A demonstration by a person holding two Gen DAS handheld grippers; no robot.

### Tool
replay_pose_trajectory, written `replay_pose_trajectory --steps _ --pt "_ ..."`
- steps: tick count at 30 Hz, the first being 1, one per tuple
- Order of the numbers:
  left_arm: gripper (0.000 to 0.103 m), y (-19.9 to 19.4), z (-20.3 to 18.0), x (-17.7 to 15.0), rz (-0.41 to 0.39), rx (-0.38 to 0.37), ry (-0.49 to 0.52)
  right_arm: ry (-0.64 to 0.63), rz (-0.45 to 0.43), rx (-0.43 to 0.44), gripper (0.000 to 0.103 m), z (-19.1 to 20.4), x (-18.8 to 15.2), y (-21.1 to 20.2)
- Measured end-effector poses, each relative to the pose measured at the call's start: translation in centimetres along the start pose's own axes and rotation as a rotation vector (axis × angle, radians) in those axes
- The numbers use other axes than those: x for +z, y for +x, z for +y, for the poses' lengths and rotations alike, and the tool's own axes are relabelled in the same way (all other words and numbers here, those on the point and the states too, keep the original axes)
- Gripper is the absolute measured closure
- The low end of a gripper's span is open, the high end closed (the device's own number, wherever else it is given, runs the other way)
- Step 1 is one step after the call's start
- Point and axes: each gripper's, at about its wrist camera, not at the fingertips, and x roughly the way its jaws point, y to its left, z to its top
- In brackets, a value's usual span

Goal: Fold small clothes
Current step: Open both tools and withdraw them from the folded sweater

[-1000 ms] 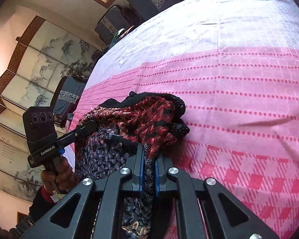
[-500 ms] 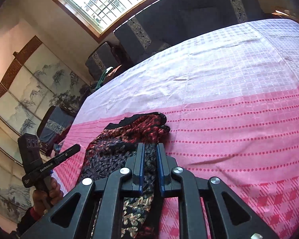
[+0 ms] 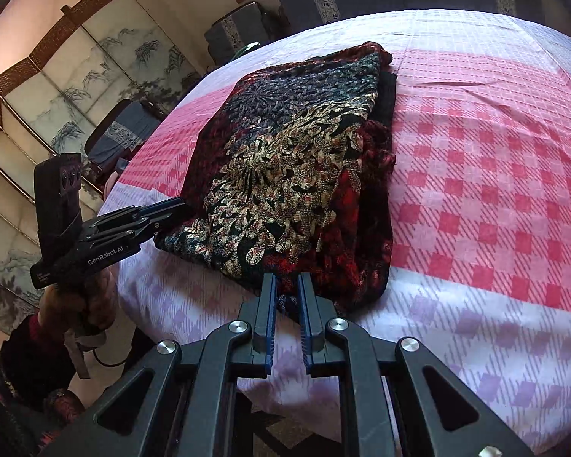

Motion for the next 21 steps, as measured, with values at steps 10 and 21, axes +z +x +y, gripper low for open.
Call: replay_pose_trajectory --steps 10,21 --pt "0.031 -6.6 -3.7 1.1 -0.354 0.172 0.043 -0.195 -0.277 -0.118 0.087 4.5 1.1 -6.4" --pt "0.003 -8.6 -6.0 3.1 -0.463 0.363 0.078 -0.296 -0.558 -0.368 0.027 9.2 0.8 -8.8"
